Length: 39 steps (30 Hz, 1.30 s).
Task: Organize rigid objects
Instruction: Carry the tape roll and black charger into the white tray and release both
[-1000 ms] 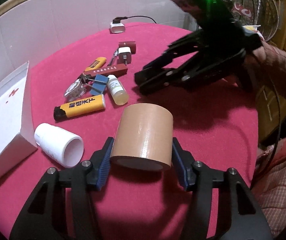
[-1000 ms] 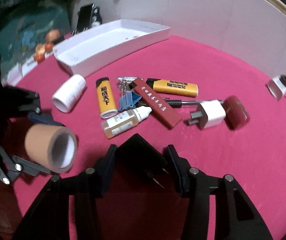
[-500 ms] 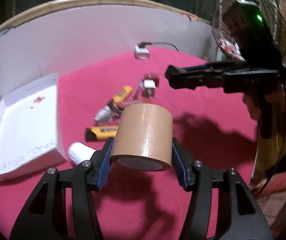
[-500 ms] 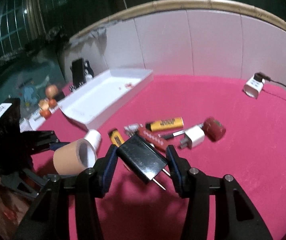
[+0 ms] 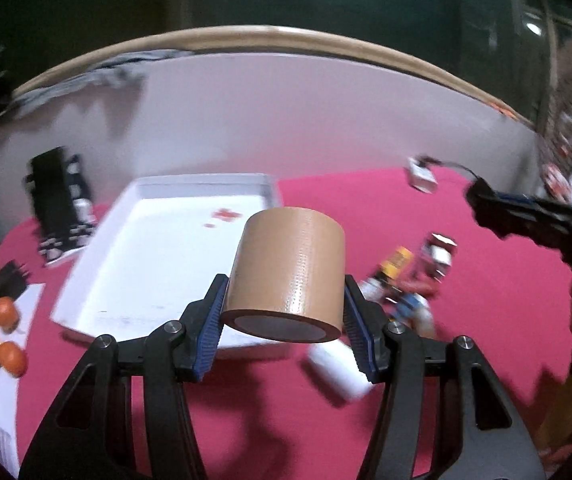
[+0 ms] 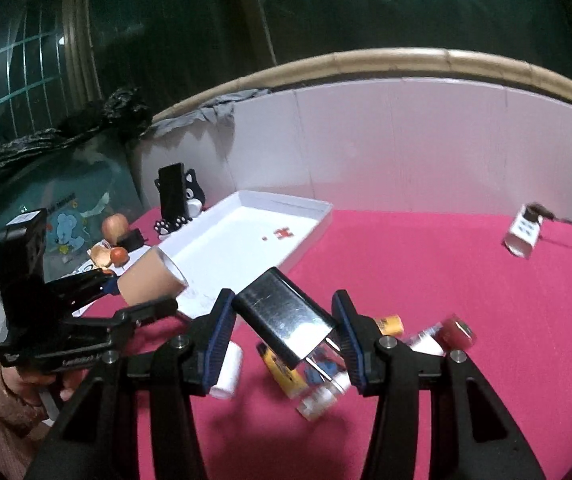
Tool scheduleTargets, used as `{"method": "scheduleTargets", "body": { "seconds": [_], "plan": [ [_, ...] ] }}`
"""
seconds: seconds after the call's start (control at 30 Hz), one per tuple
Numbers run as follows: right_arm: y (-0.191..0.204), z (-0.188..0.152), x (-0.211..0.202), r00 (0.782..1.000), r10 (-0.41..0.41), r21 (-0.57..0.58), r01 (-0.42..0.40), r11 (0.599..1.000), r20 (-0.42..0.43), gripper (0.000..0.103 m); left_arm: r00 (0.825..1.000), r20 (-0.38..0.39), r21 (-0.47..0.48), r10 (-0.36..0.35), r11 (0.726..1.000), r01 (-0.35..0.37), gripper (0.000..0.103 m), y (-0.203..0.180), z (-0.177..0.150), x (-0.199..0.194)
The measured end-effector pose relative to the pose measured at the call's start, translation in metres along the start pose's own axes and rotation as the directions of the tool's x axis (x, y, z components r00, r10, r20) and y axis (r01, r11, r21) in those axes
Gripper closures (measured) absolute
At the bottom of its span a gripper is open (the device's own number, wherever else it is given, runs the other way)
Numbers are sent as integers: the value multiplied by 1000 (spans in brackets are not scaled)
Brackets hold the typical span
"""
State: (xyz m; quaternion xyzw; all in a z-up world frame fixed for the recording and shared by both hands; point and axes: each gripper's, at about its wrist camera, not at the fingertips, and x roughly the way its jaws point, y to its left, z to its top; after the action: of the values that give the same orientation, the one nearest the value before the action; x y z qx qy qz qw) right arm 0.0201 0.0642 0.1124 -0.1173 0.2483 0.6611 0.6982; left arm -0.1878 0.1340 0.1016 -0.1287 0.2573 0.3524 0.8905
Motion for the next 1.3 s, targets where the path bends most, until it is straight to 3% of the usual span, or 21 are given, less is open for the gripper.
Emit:
{"method": "scheduleTargets", "body": {
  "seconds": [0.2,0.5,0.83,1.3],
  "plan": [
    [34,26,36,996,-89,-33,89,995,-4,54,995,15,-105,97,990,-95,48,57,11,4],
    [78,51,105,997,-61,-50,58,997,-51,54,981,-35,-192,193,962,-196,48,119,31,38],
    [94,46,163,987,-84,-60,76,995,-136,54,967,-124,-227,224,942,-247,48,138,29,82],
    [89,32,197,971,-98,-43,91,995,-217,53,955,-179,-237,236,932,-275,48,139,25,115]
  ]
}}
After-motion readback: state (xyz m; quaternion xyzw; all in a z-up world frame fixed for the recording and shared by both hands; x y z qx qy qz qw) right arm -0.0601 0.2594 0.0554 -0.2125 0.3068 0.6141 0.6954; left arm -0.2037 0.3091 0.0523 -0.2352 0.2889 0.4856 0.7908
